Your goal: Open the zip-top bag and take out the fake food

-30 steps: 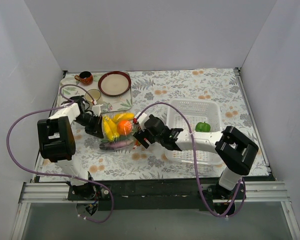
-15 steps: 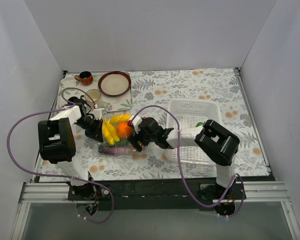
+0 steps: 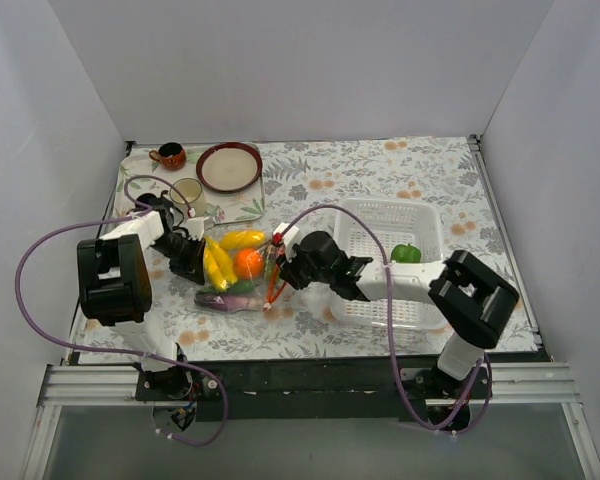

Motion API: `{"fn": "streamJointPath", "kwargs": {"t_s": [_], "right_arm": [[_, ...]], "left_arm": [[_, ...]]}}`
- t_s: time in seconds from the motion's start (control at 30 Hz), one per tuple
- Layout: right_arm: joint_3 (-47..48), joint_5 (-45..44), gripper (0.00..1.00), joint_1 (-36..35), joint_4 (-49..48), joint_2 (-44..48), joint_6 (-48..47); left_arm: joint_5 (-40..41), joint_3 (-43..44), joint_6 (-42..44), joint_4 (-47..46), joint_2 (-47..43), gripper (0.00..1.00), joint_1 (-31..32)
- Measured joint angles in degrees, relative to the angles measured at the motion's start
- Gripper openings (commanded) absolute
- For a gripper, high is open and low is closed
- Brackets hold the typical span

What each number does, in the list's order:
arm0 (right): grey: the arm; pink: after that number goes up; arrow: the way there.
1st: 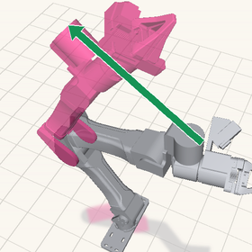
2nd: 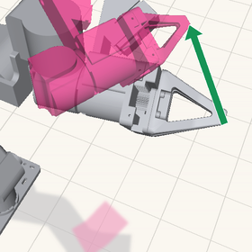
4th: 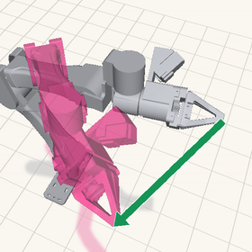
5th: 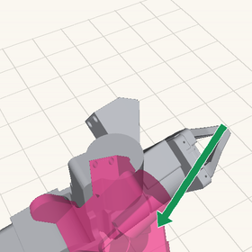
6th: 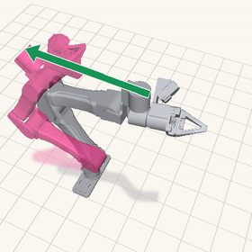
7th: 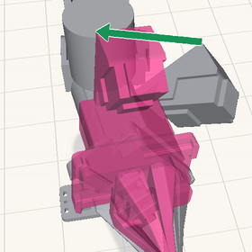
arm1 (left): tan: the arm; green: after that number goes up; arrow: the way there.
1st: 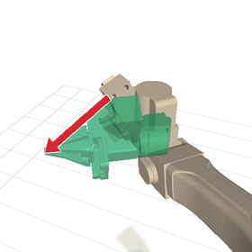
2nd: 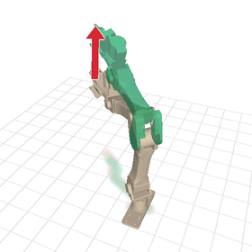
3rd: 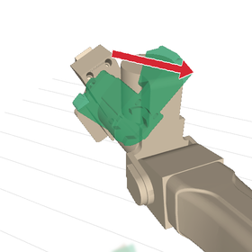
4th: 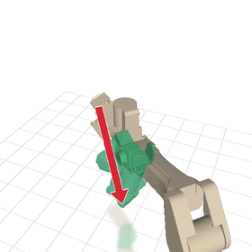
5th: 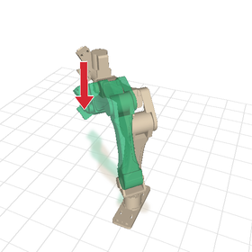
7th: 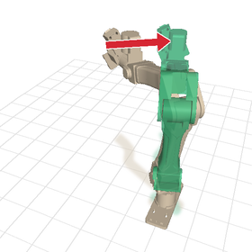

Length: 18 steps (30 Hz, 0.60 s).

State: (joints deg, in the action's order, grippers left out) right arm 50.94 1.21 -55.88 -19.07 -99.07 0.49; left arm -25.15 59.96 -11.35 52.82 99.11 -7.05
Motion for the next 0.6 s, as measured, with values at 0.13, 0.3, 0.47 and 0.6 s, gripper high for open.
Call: {"fn": "streamJointPath", "kwargs": {"t_s": [0.13,0.3,0.47,0.6], "right_arm": [[-2.1,-3.1,0.29,0.0,2.5,8.6,-0.2],[-4.9,-9.3,0.27,0.0,7.5,19.3,-1.3],[-7.0,-16.9,0.27,0.3,13.3,28.8,-2.2],[-8.9,-22.6,0.27,1.9,16.7,36.3,-2.4]], "left_arm": [[1.0,0.7,0.0,-0.5,1.0,0.00,0.0],[1.8,2.0,0.0,-0.5,3.1,0.00,0.0],[1.7,2.7,-0.3,-0.2,3.8,0.00,0.0],[1.5,3.0,-0.6,-0.1,4.2,0.00,0.0]]}}
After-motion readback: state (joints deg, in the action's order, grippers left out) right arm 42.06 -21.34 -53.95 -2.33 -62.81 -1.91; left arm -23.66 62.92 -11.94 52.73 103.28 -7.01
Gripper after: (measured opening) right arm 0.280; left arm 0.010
